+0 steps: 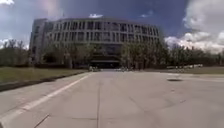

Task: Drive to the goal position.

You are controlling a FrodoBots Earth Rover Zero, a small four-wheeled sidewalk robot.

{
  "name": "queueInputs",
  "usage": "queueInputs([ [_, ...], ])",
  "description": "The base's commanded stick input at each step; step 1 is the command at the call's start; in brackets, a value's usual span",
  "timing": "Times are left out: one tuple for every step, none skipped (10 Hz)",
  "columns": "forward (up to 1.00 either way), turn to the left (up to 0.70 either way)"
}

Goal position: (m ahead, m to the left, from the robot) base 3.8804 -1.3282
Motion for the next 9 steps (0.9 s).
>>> queueInputs([
  [1.0,-0.4],
  [1.0,-0.4],
  [1.0,-0.4],
  [1.0,-0.4],
  [1.0,-0.4],
  [1.0,-0.4],
  [1.0,-0.4],
  [1.0,-0.4],
  [1.0,-0.4],
])
